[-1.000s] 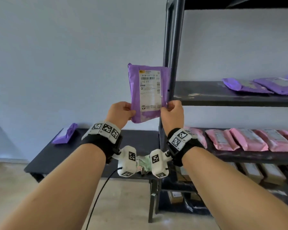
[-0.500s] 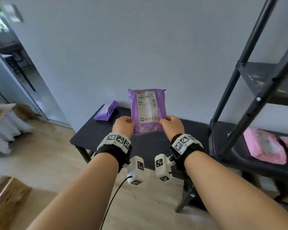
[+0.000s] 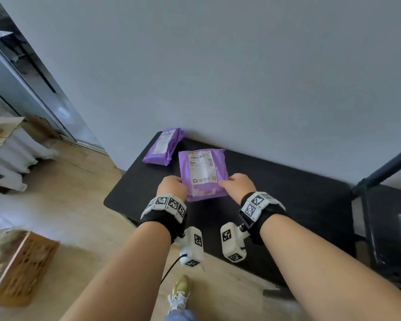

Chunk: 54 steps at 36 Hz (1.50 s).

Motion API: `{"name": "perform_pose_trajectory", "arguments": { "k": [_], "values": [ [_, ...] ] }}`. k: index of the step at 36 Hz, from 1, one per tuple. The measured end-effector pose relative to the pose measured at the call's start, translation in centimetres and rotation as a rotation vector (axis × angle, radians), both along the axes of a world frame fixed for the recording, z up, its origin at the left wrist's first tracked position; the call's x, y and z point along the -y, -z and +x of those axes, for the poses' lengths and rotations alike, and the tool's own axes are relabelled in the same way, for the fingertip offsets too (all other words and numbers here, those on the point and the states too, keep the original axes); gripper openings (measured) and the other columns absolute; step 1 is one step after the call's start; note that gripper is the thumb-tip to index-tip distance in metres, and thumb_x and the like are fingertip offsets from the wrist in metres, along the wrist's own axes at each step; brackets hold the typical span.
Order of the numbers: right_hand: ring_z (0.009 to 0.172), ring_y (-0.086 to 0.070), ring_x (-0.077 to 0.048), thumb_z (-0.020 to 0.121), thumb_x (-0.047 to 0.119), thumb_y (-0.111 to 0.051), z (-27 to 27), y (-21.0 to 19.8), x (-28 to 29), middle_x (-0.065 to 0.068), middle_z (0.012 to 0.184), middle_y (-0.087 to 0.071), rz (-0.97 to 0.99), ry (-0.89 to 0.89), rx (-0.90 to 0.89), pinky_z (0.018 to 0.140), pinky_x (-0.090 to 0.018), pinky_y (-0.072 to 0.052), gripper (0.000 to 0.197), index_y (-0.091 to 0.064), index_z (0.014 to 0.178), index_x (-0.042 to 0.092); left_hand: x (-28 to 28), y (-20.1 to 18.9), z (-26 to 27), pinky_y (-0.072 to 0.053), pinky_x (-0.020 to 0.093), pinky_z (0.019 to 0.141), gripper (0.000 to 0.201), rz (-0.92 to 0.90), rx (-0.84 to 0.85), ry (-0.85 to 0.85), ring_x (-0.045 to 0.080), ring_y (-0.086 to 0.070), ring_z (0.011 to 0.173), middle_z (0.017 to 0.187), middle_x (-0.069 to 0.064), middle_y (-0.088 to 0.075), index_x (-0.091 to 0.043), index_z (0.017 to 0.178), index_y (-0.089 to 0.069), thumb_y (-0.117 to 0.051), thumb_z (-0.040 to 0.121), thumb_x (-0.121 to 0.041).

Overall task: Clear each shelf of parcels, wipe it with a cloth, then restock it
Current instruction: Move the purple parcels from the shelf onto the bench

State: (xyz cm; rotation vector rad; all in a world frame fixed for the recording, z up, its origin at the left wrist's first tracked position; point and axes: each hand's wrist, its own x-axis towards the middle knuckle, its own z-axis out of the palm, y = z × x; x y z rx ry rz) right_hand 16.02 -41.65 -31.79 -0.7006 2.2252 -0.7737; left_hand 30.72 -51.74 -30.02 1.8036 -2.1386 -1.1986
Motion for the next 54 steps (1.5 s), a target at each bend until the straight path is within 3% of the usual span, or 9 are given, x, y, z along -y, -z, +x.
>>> {"name": "perform_pose_trajectory", "arguments": {
  "k": [8, 14, 19, 22, 25, 29, 33, 41, 54],
  "values": [
    [0.057, -0.047, -0.015, 0.089, 0.035, -0.059, -0.9, 3.2, 8.5, 0.0, 0.066, -0.05, 0.159, 0.045, 0.048, 0.051, -0.027, -0.031, 0.028, -0.057, 0.073, 0.012, 10.0, 2.8, -2.3, -0.044, 0.026, 0.068, 0.032, 0.03, 0.123, 0.186, 0.022, -0.057, 0.079, 0.089, 0.004, -0.064, -0.013, 0.097, -0.07, -0.045, 0.083, 0.002],
    [0.066, -0.053, -0.016, 0.089, 0.025, -0.06, -1.0, 5.2, 13.6, -0.001, 0.079, -0.057, 0.175, 0.184, 0.087, 0.053, -0.026, -0.035, 0.019, -0.06, 0.098, 0.009, 16.1, 4.5, -4.4, -0.041, 0.025, 0.073, 0.031, 0.04, 0.169, 0.313, 0.023, -0.049, 0.083, 0.084, 0.0, -0.056, -0.018, 0.092, -0.064, -0.044, 0.087, 0.004],
    [0.1, -0.061, -0.025, 0.089, 0.018, -0.06, -1.6, 6.2, 15.5, -0.008, 0.114, -0.061, 0.217, 0.263, 0.111, 0.074, -0.028, -0.042, 0.035, -0.052, 0.122, 0.009, 18.2, 5.9, -6.3, -0.047, 0.031, 0.078, 0.032, 0.077, 0.111, 0.36, 0.027, -0.052, 0.083, 0.093, 0.009, -0.058, -0.014, 0.095, -0.063, -0.04, 0.082, 0.004],
    [0.112, -0.057, -0.027, 0.091, 0.015, -0.057, -1.7, 6.4, 15.7, -0.009, 0.127, -0.057, 0.241, 0.256, 0.122, 0.083, -0.028, -0.041, 0.044, -0.046, 0.133, 0.009, 18.1, 6.4, -7.1, -0.048, 0.038, 0.088, 0.042, 0.121, 0.105, 0.381, 0.035, -0.058, 0.107, 0.117, 0.017, -0.063, -0.003, 0.116, -0.061, -0.039, 0.08, 0.001],
    [0.109, -0.059, -0.027, 0.091, 0.016, -0.054, -2.0, 6.6, 15.7, -0.009, 0.123, -0.059, 0.249, 0.278, 0.114, 0.089, -0.032, -0.045, 0.042, -0.047, 0.132, 0.01, 17.9, 6.7, -7.8, -0.044, 0.036, 0.102, 0.054, 0.146, 0.125, 0.417, 0.029, -0.052, 0.122, 0.137, 0.009, -0.053, -0.014, 0.137, -0.05, -0.042, 0.086, -0.002],
    [0.107, -0.059, -0.026, 0.091, 0.018, -0.055, -2.2, 6.0, 14.9, -0.008, 0.122, -0.059, 0.244, 0.319, 0.109, 0.087, -0.031, -0.046, 0.041, -0.048, 0.131, 0.009, 17.1, 6.9, -8.6, -0.044, 0.036, 0.103, 0.056, 0.164, 0.125, 0.493, 0.025, -0.051, 0.124, 0.143, 0.007, -0.047, -0.018, 0.141, -0.046, -0.042, 0.087, -0.002],
    [0.118, -0.055, -0.026, 0.09, 0.014, -0.056, -2.3, 4.8, 12.9, -0.008, 0.136, -0.053, 0.236, 0.361, 0.106, 0.096, -0.032, -0.045, 0.051, -0.045, 0.14, 0.012, 16.0, 6.4, -9.1, -0.042, 0.031, 0.103, 0.057, 0.146, 0.121, 0.531, 0.024, -0.048, 0.127, 0.144, 0.007, -0.046, -0.019, 0.141, -0.045, -0.043, 0.087, -0.002],
    [0.117, -0.056, -0.03, 0.096, 0.012, -0.049, -0.9, 0.7, 5.5, -0.015, 0.128, -0.059, 0.279, 0.331, 0.013, 0.101, -0.036, -0.044, 0.031, -0.06, 0.123, 0.0, 9.8, 4.1, -9.7, -0.042, 0.033, 0.102, 0.044, 0.056, 0.123, 0.686, 0.027, -0.051, 0.122, 0.135, 0.008, -0.054, -0.017, 0.132, -0.054, -0.042, 0.091, -0.006],
    [0.11, -0.06, -0.032, 0.093, 0.008, -0.051, 4.0, -3.9, -17.5, -0.016, 0.118, -0.063, 0.15, 0.529, -0.089, 0.097, -0.038, -0.047, 0.027, -0.064, 0.115, -0.001, -12.9, -0.5, -8.4, -0.044, 0.025, 0.08, 0.032, -0.072, -0.03, 0.925, 0.021, -0.06, 0.105, 0.117, 0.001, -0.065, -0.023, 0.113, -0.066, -0.048, 0.088, -0.012]
  ]
}}
